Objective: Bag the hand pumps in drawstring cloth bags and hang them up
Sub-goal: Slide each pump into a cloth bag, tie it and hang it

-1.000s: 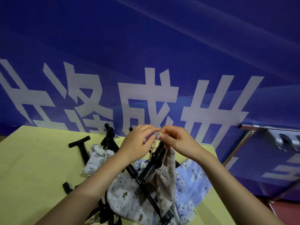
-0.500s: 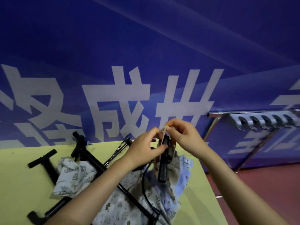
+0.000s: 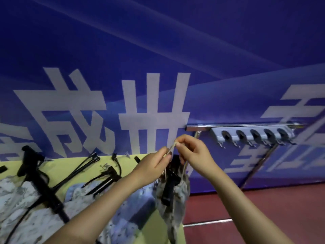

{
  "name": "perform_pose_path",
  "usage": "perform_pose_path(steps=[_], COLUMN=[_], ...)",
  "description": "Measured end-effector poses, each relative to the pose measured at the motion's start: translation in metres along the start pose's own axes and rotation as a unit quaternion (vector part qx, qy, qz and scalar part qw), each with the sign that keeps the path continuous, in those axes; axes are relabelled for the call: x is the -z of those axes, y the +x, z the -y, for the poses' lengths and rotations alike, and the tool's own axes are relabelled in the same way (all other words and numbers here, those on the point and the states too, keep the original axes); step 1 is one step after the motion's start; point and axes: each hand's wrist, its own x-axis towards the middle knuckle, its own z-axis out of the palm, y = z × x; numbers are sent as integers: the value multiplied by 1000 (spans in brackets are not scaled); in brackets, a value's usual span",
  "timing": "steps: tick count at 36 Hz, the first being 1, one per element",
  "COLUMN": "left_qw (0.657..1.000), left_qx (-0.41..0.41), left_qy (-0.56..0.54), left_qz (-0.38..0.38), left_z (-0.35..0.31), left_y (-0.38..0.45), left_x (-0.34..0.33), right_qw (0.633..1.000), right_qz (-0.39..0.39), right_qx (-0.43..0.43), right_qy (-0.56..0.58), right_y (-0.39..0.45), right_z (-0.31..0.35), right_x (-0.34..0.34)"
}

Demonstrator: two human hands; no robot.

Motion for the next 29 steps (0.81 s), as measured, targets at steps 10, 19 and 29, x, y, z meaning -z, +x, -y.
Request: perform_pose_path(steps=[10, 19, 29], left_qw=[998, 993, 992], left_qx=[-50, 46, 72], left_qy=[49, -90, 21], left_qz=[-9, 57, 104], left_z=[-31, -32, -32], left_y=[85, 131, 165], left_x=[-96, -153, -179], right_qw=[998, 980, 990], right_qz=[-36, 12, 28], right_qx=[-34, -69, -111], right_qy=[-32, -188, -78], right_y=[-9, -17, -19], right_z=[-73, -134, -179], right_x=[117, 184, 230])
